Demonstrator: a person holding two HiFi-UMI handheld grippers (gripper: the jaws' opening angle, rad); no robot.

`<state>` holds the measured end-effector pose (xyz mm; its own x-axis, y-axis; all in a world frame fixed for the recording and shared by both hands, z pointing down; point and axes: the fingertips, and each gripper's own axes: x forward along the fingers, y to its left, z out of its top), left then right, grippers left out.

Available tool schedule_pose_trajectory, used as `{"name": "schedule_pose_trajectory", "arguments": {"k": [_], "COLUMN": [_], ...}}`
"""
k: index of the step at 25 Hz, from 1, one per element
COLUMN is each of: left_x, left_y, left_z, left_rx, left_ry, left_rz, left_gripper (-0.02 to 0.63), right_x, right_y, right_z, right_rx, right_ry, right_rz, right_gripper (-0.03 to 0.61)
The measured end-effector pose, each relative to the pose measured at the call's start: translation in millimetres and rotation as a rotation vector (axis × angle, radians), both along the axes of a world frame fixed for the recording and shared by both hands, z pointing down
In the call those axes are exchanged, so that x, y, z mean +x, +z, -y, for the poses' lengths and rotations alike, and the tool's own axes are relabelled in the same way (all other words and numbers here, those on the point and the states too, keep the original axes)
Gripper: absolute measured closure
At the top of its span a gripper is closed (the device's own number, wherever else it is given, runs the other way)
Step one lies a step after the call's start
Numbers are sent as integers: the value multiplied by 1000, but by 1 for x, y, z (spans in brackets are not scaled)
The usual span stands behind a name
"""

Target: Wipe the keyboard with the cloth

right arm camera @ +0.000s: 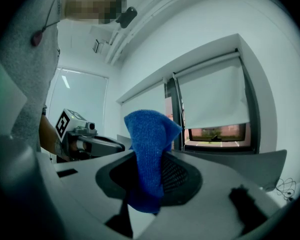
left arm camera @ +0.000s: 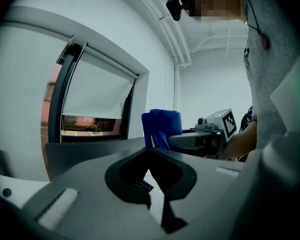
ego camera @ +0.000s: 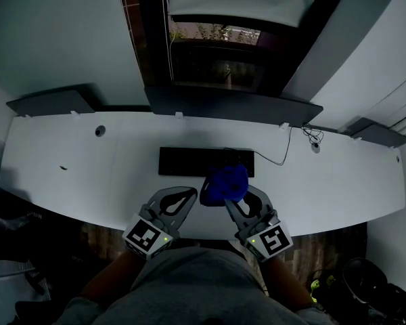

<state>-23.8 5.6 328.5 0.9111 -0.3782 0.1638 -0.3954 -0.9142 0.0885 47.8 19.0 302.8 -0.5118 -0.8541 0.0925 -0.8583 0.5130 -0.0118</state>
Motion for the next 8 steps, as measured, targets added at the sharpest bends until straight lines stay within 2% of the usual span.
{"name": "schedule_pose_trajectory", "arguments": {"k": [5, 8], "left_x": [4, -1], "left_y": [-1, 6], "left_z": [-4, -1], "left_rx": [-27, -14], "left_ry": [10, 6], "left_rz": [-13, 7], "left_gripper": [606, 606], "right_x": [-1, -7], "right_y": [6, 5], "right_z": [-1, 1], "right_rx": [-3, -8], "right_ry": [-11, -19], "right_rz": [-2, 7], "right_gripper": [460, 460]}}
